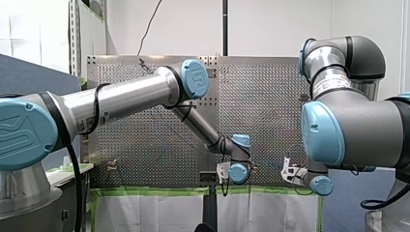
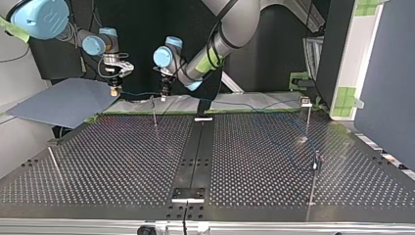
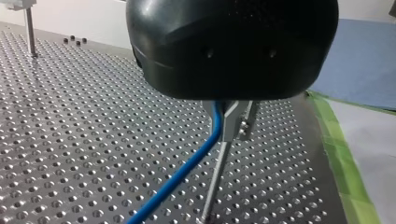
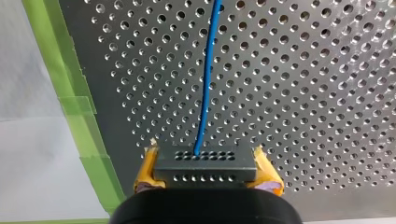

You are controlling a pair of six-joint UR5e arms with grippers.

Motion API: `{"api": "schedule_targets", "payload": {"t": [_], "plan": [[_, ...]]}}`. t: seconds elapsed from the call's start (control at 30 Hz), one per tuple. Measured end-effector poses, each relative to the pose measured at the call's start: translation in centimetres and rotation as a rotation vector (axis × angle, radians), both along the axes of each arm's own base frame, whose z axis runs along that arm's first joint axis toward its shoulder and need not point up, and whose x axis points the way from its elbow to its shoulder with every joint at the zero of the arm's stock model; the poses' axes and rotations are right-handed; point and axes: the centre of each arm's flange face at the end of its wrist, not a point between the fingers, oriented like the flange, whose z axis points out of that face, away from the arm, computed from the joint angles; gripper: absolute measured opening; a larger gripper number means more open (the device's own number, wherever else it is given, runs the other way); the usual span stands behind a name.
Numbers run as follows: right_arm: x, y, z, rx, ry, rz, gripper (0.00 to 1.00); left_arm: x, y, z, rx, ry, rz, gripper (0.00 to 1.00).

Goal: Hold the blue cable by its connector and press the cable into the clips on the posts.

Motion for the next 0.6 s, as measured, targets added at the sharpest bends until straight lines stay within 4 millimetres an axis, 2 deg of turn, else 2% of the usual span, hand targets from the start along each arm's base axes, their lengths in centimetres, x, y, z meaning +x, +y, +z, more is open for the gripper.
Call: {"api": "schedule_targets", "payload": {"t": [0.2,0.37,0.6], "plan": [[0.0,0.0,-1.6,0.012,0.013,0.002,0.00,-0.2,0.9,-1.3,0.006,0.007,-0.003,0.00],[-0.1,0.2,-3.1,0.023,0.030,-0.001,0.00,0.2,0.6,-2.3,0.005,0.016,-0.029,0.00],[-0.1,-0.5,-3.1,0.012,0.031,-0.001,0.00,1.4,0.0,-1.4,-0.013,0.004,-0.030,0.00]]}}
